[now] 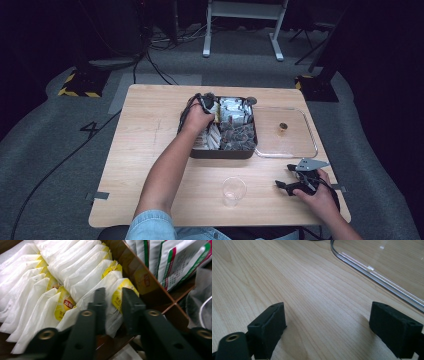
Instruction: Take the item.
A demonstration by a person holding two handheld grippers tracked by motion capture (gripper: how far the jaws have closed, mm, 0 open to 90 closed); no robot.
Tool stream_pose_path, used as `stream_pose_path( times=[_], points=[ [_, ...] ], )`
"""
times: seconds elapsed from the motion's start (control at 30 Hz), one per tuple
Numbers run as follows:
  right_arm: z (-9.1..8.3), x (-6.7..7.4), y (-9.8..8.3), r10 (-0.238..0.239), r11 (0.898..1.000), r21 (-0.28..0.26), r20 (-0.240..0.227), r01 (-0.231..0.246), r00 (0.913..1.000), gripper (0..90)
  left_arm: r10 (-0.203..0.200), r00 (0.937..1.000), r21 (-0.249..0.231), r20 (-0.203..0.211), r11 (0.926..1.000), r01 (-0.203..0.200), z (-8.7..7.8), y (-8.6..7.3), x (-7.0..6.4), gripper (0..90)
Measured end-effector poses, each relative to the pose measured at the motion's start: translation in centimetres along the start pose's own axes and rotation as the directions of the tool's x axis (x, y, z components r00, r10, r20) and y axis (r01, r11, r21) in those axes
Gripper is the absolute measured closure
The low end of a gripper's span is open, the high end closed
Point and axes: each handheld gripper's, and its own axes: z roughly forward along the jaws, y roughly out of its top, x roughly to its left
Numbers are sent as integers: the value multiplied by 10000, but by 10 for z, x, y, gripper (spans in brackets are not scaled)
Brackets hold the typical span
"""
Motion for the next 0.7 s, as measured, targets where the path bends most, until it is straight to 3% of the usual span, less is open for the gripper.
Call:
stream_pose_path(
  times=[0.1, 0.27, 0.7],
  points=[
    [0, 0, 0, -1, 10000, 1, 0, 1, 10000, 138, 197, 9998, 92, -101, 9998, -196, -2, 0, 0, 885],
    [0, 0, 0, -2, 10000, 1, -1, 2, 10000, 137, 382, 9992, 133, -120, 9992, -380, -8, 1, 0, 900],
    [0, 0, 0, -5, 10000, 1, -3, 5, 10000, 137, 560, 9981, -449, -264, 9974, -571, -29, 10, 1, 900]
  ],
)
